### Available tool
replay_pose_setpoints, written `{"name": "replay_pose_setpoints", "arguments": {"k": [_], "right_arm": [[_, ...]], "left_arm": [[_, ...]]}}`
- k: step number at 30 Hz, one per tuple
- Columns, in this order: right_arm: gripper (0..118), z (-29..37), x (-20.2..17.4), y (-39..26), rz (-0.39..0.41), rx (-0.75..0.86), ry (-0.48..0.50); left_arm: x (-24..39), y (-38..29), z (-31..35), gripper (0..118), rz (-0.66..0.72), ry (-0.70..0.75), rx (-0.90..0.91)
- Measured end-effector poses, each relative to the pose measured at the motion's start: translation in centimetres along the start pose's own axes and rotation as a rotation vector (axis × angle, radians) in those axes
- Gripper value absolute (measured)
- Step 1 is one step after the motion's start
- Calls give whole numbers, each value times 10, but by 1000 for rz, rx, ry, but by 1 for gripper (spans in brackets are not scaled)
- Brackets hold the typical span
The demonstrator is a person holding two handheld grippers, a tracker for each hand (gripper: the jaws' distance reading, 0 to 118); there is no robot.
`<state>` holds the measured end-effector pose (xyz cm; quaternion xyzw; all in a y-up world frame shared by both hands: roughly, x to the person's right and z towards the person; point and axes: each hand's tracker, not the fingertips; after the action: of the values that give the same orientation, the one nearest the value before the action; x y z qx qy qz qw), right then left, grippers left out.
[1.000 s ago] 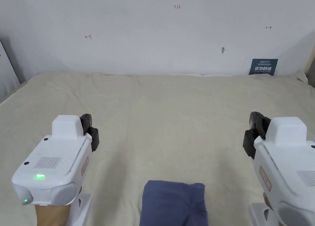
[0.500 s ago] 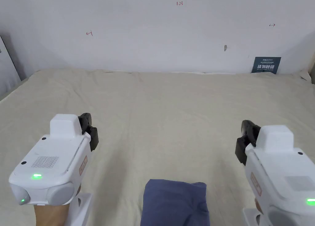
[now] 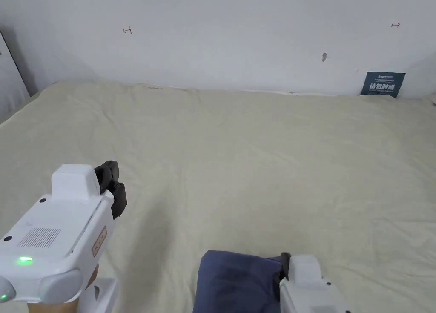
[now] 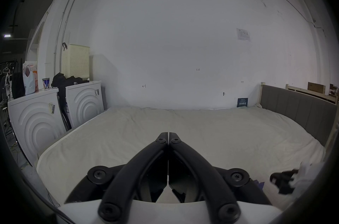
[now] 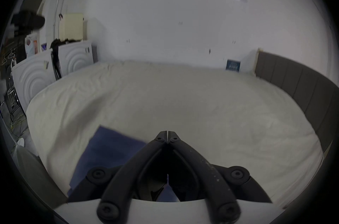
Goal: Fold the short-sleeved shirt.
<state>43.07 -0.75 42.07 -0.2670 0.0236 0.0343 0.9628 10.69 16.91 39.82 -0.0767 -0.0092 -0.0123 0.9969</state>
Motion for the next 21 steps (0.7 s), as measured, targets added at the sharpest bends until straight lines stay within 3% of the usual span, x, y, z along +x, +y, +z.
{"name": "replay_pose_setpoints", "arguments": {"k": [9,12,14,16,20,21], "right_arm": [[2,-50,-17,-45,3,-162,-18],[2,-58,-20,-56,87,-104,-25],[1,-55,-23,-57,77,-110,-31],[1,-55,-18,-59,53,-102,-20],[1,-54,-16,-58,33,-105,-8],[1,-53,-16,-58,31,-107,-10]], "left_arm": [[-2,-23,-10,0,80,-53,-117],[1,-36,-14,0,156,-119,-212],[4,-49,-19,3,230,-172,-286],[8,-63,-27,18,299,-230,-391],[28,-98,-54,116,394,-338,-676],[35,-109,-61,118,406,-368,-737]]}}
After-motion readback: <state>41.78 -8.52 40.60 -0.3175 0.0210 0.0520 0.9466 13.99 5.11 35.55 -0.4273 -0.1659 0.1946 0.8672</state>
